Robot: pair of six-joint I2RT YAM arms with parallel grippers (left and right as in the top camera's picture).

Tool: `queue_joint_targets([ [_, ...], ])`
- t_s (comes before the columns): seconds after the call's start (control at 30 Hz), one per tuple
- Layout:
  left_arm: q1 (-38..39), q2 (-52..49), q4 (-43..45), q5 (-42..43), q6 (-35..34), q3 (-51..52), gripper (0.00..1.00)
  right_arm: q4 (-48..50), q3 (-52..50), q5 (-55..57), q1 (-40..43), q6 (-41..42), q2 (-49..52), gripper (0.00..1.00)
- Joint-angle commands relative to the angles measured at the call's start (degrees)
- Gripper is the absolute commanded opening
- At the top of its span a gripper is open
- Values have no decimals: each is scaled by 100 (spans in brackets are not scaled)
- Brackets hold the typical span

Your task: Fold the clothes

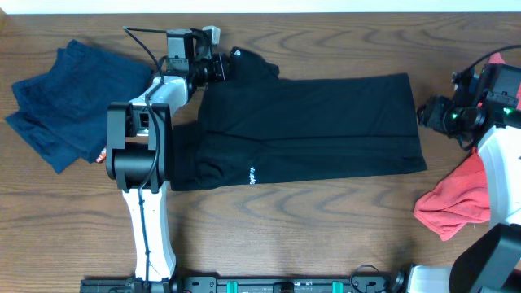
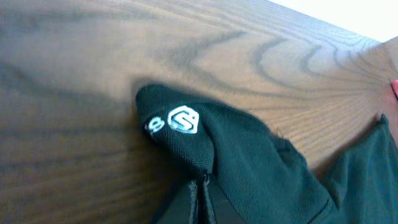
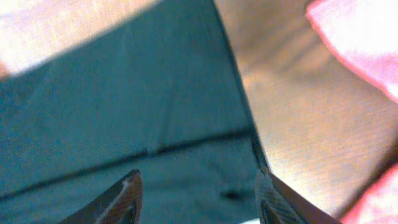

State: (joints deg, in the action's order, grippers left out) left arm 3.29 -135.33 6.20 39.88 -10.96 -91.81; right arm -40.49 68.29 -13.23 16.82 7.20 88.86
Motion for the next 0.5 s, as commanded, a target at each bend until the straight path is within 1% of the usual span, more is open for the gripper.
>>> queue_joint_targets([
  [0.0,-11,129,-101,240,-146,-131,6,363,37,31,-81,2,304,56],
  [0.07,-24,129,-90,391,-295,-131,6,623,42,33,-133,2,551,57],
  [0.17,-39,129,-72,382,-374,-131,7,807,61,33,-243,0,929,59],
  [0.2,-37,129,-79,267,-374,-129,13,855,61,33,-286,0,1054,59],
  [0.23,-37,129,-81,144,-374,-129,35,890,61,33,-315,0,1147,60],
  [0.27,-31,129,-79,24,-374,-129,51,909,61,33,-337,0,1239,60],
  [0.3,-22,129,-74,-105,-374,-129,57,920,61,33,-339,0,1298,60],
  [0.33,-13,129,-72,-240,-372,-129,59,918,61,35,-339,-2,1351,61],
  [0.4,2,127,-74,-505,-356,-129,62,894,61,33,-339,-33,1390,62],
  [0.47,31,127,-72,-702,-232,-129,63,876,61,33,-350,-48,1392,62],
])
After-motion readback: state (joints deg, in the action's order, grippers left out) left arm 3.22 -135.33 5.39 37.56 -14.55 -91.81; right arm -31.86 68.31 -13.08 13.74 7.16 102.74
